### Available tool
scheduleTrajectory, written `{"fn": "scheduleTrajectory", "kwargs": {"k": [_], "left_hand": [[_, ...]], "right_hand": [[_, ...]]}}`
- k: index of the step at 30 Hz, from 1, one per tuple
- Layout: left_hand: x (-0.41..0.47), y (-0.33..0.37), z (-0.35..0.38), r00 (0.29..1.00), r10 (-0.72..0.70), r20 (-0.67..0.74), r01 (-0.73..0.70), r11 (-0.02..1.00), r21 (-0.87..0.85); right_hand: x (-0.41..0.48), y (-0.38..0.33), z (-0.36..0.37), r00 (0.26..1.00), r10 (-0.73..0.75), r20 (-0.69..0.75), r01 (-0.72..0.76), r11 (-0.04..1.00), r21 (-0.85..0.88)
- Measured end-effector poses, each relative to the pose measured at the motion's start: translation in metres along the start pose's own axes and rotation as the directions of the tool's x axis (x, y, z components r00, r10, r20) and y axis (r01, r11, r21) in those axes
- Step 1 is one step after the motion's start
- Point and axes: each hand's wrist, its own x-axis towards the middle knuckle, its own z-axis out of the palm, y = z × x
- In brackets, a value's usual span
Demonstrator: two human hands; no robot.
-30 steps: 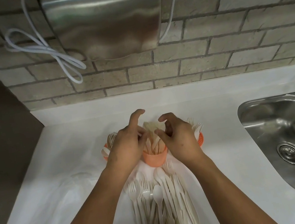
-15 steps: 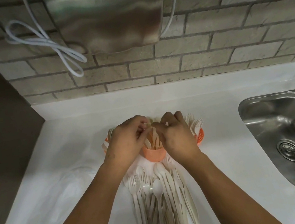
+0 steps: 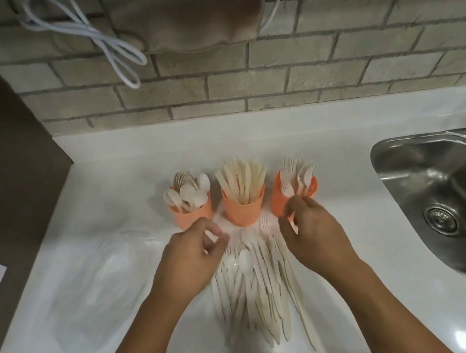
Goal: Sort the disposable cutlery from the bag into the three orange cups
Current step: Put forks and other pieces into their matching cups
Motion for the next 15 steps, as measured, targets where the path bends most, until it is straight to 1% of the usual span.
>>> {"fn": "scheduleTrajectory", "kwargs": {"k": [1,2,3,4,5,6,7,8,9,10,12,14,15], "left_hand": [[-0.005,-0.007,0.005,0.995,-0.063,0.078,0.056,0.994,0.09],[-0.008,-0.012,0.011,0.984,-0.121,0.128,0.098,0.981,0.169],[-0.013,-0.016,0.018,0.973,-0.171,0.158,0.134,0.966,0.221],[-0.02,-0.02,0.025,0.961,-0.208,0.18,0.159,0.953,0.257],[-0.026,-0.022,0.033,0.951,-0.228,0.207,0.165,0.945,0.283],[-0.032,-0.024,0.04,0.937,-0.242,0.252,0.163,0.94,0.3],[-0.037,-0.023,0.045,0.92,-0.246,0.305,0.147,0.938,0.314],[-0.043,-0.022,0.049,0.904,-0.239,0.354,0.116,0.934,0.337],[-0.048,-0.02,0.052,0.892,-0.223,0.393,0.069,0.927,0.37],[-0.053,-0.018,0.054,0.885,-0.203,0.419,0.019,0.916,0.401],[-0.061,-0.018,0.057,0.887,-0.171,0.429,-0.032,0.904,0.426],[-0.067,-0.025,0.057,0.9,-0.157,0.407,-0.017,0.92,0.391],[-0.069,-0.031,0.056,0.904,-0.153,0.4,-0.003,0.932,0.362]], "right_hand": [[-0.009,0.003,0.002,0.989,0.096,0.117,-0.09,0.994,-0.059],[-0.016,0.006,0.005,0.948,0.208,0.241,-0.181,0.975,-0.13],[-0.024,0.009,0.009,0.881,0.308,0.36,-0.259,0.949,-0.178],[-0.03,0.007,0.012,0.808,0.375,0.455,-0.32,0.927,-0.196],[-0.035,0.007,0.019,0.753,0.41,0.515,-0.372,0.91,-0.182],[-0.04,0.005,0.025,0.725,0.422,0.544,-0.409,0.9,-0.152],[-0.043,0.003,0.031,0.73,0.407,0.549,-0.42,0.901,-0.109],[-0.044,0.001,0.035,0.75,0.378,0.543,-0.41,0.91,-0.066],[-0.045,-0.002,0.038,0.768,0.353,0.534,-0.402,0.915,-0.027],[-0.045,-0.005,0.038,0.771,0.345,0.536,-0.416,0.909,0.013],[-0.045,-0.008,0.033,0.781,0.313,0.54,-0.425,0.901,0.093],[-0.05,-0.003,0.025,0.813,0.245,0.528,-0.363,0.923,0.13],[-0.056,0.003,0.023,0.82,0.215,0.53,-0.324,0.938,0.121]]}}
